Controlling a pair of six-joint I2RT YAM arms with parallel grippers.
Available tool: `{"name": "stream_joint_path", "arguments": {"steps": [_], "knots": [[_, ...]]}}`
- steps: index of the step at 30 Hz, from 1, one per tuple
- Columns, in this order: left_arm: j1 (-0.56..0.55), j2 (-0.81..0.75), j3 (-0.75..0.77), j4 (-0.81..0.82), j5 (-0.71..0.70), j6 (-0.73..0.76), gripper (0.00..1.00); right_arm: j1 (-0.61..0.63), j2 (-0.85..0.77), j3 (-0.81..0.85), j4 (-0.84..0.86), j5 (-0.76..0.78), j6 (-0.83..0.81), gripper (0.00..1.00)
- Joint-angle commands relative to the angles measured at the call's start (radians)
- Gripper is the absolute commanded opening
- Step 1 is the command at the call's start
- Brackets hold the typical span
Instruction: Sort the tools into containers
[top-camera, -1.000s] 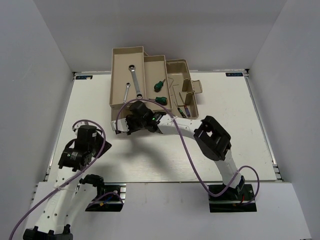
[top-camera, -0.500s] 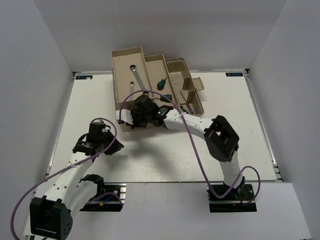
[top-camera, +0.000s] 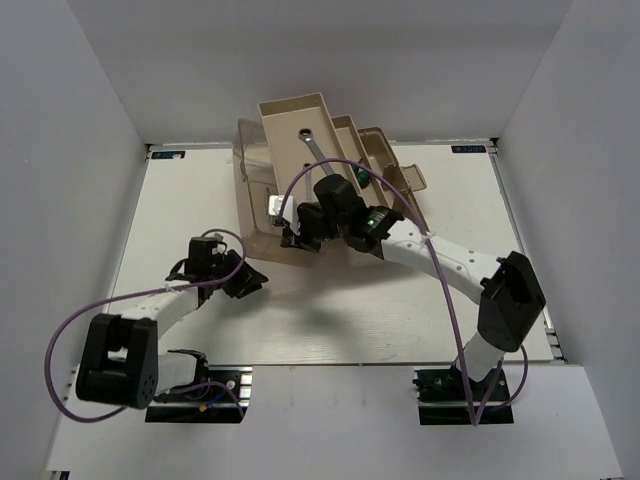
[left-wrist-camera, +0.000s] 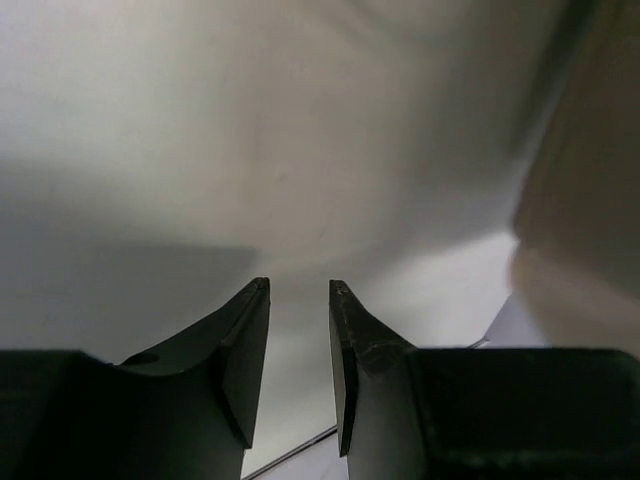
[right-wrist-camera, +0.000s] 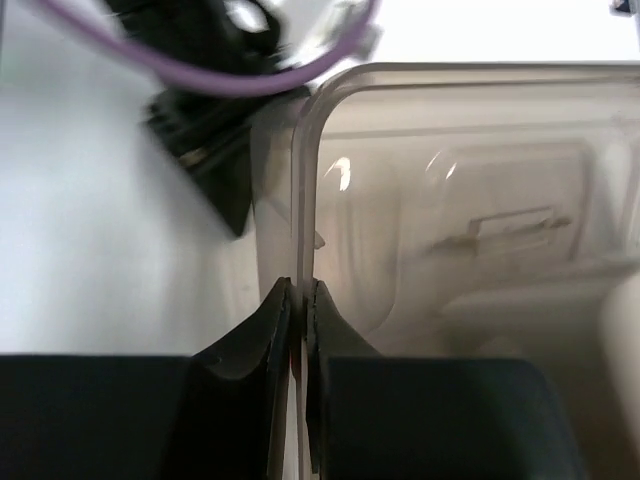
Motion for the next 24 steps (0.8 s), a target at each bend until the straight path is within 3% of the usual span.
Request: {"name": "stream_joint_path", "arguments": {"steps": [1,8,16,17,19,20,24], "knots": [[0.038,0.079,0.078,0.156,0.053,-0.025,0.41,-0.017,-0.134,-0.003,0.247,-0.032,0.022,0.00],[0.085,0.278,0.288,0.210,0.092,-0.059,0.41,-0.020,-0.184,-0.075,0.215,-0.092,0.044,0.00],[0.105,0.381,0.433,0.210,0.135,-0.068,0.41,-0.019,-0.186,-0.086,0.169,-0.113,0.045,0.00],[0.105,0.393,0.443,0.222,0.144,-0.068,0.41,-0.019,-0.181,-0.079,0.142,-0.115,0.044,0.04],[0.105,0.404,0.475,0.222,0.154,-0.068,0.41,-0.017,-0.172,-0.049,0.094,-0.135,0.013,0.40],[0.105,0.418,0.485,0.222,0.155,-0.068,0.41,-0.017,-0.169,-0.020,0.001,-0.136,-0.001,0.67],[0.105,0.439,0.540,0.222,0.155,-0.068,0.41,-0.022,-0.219,0.019,-0.151,-0.127,-0.068,0.75]]}}
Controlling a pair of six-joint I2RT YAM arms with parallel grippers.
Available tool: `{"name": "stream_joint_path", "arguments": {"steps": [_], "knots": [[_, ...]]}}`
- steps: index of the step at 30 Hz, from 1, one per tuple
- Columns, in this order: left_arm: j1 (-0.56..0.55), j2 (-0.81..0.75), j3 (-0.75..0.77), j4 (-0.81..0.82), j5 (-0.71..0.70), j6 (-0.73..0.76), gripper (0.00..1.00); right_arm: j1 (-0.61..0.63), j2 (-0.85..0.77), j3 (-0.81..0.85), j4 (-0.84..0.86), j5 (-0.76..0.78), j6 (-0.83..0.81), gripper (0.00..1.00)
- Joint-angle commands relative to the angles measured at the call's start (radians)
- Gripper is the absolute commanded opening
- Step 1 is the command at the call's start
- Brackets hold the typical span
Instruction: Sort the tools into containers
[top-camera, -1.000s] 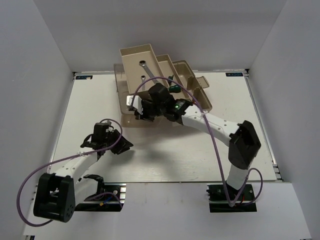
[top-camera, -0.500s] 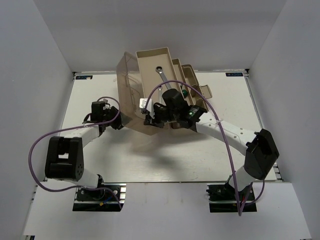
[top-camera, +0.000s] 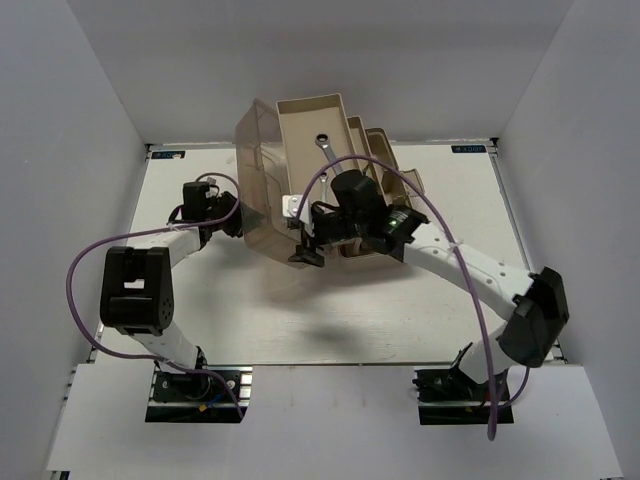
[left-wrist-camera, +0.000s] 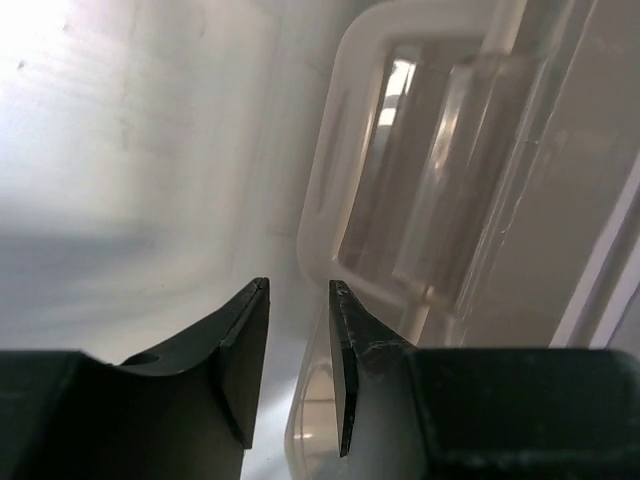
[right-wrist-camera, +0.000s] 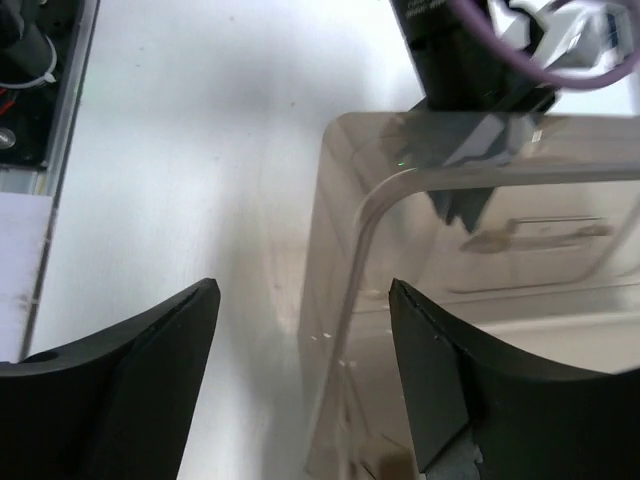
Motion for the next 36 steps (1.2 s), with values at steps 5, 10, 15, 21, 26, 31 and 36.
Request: {"name": "stream_joint_path", "arguments": {"steps": [5,10,15,21,26,31,36], "knots": [[0.008,0.021,0.163,0.000,0.052,-0.006,0.41,-0.012,-0.330,-0.111,-0.181,-0.054,-0.249,0.75],[0.008,0.039,0.238,-0.009,0.052,0.013,0.41,-0.014,-0.519,-0.287,-0.063,0.261,-0.136,0.00],[-0.013,0.059,0.376,-0.059,0.019,0.060,0.41,-0.041,-0.518,-0.331,0.126,0.923,-0.044,0.00],[-0.050,0.157,0.522,-0.033,0.097,0.060,0.41,-0.170,-0.494,-0.281,0.007,1.067,0.146,0.00],[-0.089,0.240,0.651,-0.033,0.150,0.050,0.41,-0.245,-0.501,-0.279,-0.033,1.118,0.197,0.00],[-0.158,0.402,0.844,-0.033,0.274,0.030,0.43,-0.344,-0.485,-0.288,-0.092,1.057,0.246,0.08],[-0.187,0.455,0.938,-0.043,0.341,0.021,0.52,-0.425,-0.455,-0.302,-0.148,0.985,0.281,0.22]]}}
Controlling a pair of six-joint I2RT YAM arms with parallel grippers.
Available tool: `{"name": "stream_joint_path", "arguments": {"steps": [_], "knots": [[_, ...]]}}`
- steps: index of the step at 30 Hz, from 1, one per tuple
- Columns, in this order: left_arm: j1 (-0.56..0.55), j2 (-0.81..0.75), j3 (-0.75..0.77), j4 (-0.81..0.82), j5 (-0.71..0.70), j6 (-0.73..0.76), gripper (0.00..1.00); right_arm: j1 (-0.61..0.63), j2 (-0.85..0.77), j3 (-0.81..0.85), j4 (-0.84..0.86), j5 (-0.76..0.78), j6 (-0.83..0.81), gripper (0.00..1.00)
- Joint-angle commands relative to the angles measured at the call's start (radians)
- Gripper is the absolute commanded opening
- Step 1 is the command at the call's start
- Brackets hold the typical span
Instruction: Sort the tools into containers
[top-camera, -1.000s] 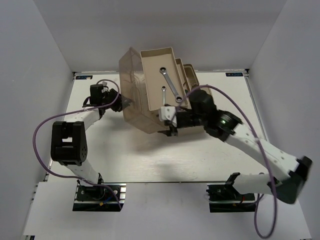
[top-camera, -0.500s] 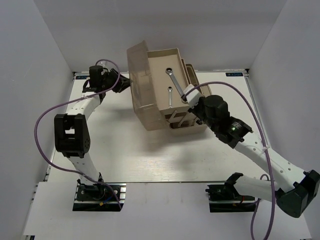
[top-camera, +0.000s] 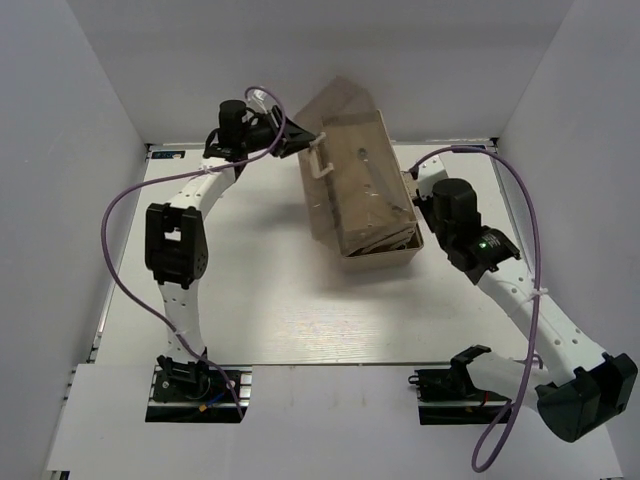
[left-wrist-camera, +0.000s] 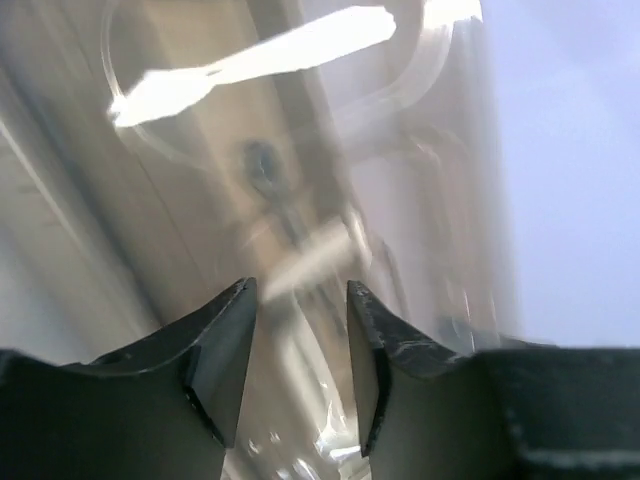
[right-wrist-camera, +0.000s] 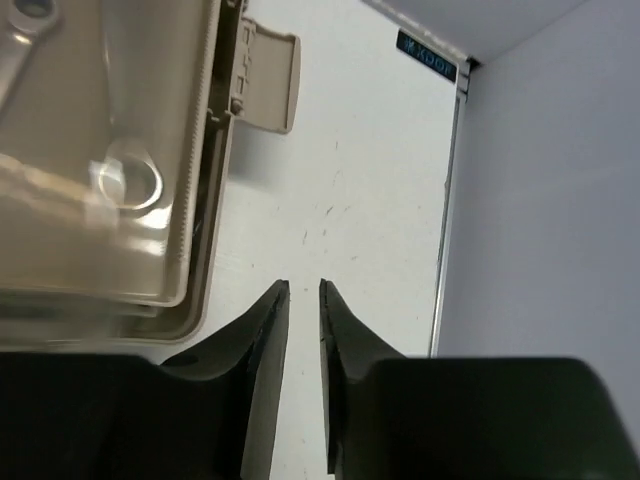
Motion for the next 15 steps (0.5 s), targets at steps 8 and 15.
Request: {"name": "stream_joint_path", "arguments": {"steps": [8,15], "knots": [[0.004,-0.183,0.061,-0.140,-0.022,0.094,0.65,-0.145,0.112,0.062,-0.118,-0.181,0.119,0.41],[0.034,-0.537,-0.356,-0.264,-0.178,0.262,0.72,-0.213,0.193,0.088,-0.148,-0.428,0.130,0.40]]}}
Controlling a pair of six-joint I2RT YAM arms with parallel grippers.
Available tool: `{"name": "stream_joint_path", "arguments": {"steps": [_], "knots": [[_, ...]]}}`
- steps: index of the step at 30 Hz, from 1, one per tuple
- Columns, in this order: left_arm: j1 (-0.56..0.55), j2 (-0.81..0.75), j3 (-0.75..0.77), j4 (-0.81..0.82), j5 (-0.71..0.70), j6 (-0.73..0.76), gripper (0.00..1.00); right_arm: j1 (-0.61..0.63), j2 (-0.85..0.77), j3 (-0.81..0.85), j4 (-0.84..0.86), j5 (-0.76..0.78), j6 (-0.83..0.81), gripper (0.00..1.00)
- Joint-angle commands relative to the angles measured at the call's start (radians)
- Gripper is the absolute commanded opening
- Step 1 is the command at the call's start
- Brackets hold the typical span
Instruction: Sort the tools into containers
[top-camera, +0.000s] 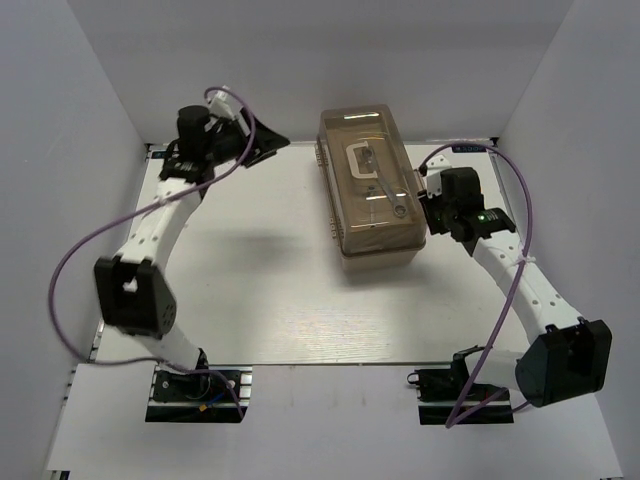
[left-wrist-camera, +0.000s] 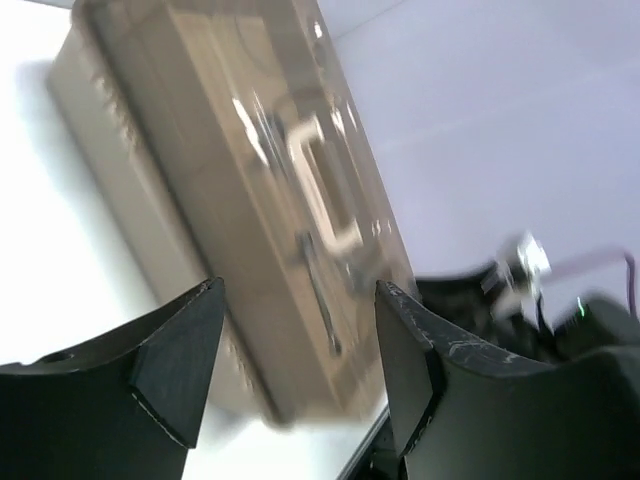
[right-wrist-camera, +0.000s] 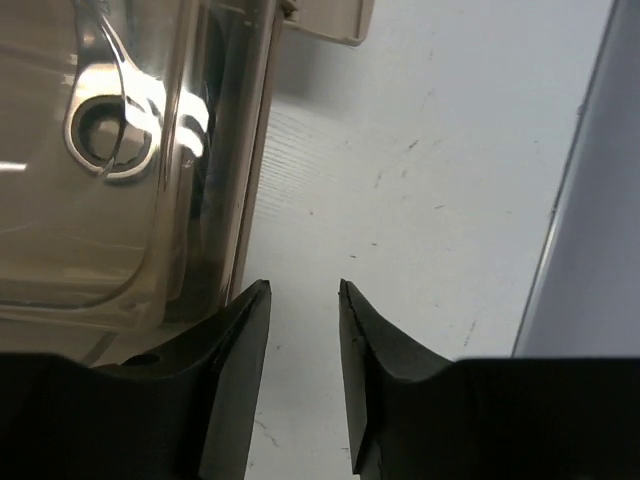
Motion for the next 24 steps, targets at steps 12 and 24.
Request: {"name": "stream_joint_path", "arguments": {"steps": [12,24], "knots": [[0.032,-0.425,-0.545,-0.064,-0.088,0.133,0.74,-0.056,0.040,0.064,0.002,-0.543,0.103,0.33],[0.032,-0.436,-0.437,-0.327,-0.235,0.337,1.00,-0.042,-0.107,0.136,-0.088,-0.087,-0.071,0.90]]}}
